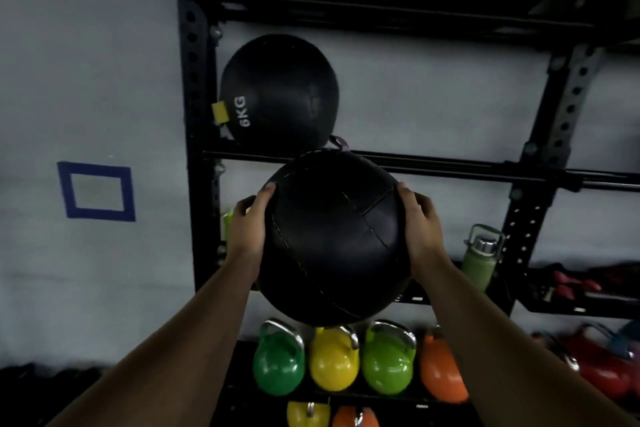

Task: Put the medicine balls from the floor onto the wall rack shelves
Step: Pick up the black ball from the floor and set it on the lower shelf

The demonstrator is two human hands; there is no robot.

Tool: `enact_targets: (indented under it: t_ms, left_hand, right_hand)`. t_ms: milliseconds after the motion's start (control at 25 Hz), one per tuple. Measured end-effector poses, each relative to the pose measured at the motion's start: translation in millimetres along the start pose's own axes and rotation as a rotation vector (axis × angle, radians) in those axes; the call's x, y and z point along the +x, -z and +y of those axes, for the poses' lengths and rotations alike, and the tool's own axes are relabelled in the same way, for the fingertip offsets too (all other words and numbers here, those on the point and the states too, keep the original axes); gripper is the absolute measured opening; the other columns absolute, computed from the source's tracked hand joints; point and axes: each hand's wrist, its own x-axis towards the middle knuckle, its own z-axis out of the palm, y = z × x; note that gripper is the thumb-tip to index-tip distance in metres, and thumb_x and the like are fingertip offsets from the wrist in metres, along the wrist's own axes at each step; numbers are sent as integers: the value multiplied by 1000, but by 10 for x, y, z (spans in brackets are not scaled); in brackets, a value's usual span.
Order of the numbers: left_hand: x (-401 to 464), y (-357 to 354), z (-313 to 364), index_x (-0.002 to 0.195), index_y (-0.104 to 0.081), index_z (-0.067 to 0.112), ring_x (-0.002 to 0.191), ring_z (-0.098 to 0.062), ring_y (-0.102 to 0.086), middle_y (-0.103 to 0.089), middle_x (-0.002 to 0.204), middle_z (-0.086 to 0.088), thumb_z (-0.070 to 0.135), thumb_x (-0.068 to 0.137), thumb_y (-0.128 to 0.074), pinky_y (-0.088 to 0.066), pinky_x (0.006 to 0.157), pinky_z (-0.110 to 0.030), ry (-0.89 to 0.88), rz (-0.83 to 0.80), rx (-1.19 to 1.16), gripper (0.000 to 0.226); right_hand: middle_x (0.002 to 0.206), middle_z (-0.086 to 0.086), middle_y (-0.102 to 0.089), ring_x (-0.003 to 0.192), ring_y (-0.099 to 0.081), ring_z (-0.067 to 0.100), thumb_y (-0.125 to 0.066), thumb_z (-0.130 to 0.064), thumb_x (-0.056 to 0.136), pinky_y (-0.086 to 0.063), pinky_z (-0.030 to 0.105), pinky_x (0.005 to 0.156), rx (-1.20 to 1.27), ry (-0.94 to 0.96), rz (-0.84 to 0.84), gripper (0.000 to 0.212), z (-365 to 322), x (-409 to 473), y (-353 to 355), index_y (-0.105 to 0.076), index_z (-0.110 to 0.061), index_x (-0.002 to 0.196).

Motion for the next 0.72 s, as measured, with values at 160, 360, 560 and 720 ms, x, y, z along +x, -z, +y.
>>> enact_targets:
  t_ms: [160,360,560,720]
  left_hand:
    - [50,-666,166,126,-73,21,112,-29,-74,-80,116,-6,60,88,-73,-58,102,-41,-43,-29,2,55]
    - [539,-1398,739,132,-71,23,122,-26,-70,-76,129,-3,68,73,-74,-50,117,-47,-220,-136,-12,75]
    - [1129,-1951,1181,134,-69,29,116,-23,-73,-77,123,1,75,65,-74,-56,107,-44,-303,-228,-33,83]
    - [1554,-2315,1271,127,-72,28,111,-21,-77,-80,118,1,75,64,-75,-59,100,-40,-321,-230,-72,78]
  right_hand:
    - [98,-5,-74,93,-68,13,-66,-60,89,-50,29,73,12,47,32,36,-271,470,367,-68,-27,105]
    - [104,-4,-70,96,-66,14,-63,-66,87,-50,29,72,64,195,52,42,-849,1249,429,-66,-31,110]
    - [111,-4,-69,102,-66,16,-59,-70,87,-51,32,77,87,303,65,53,-1251,1917,319,-62,-32,123]
    - [108,-5,-70,98,-67,15,-59,-73,84,-51,33,75,106,305,49,48,-1328,2436,217,-61,-38,116]
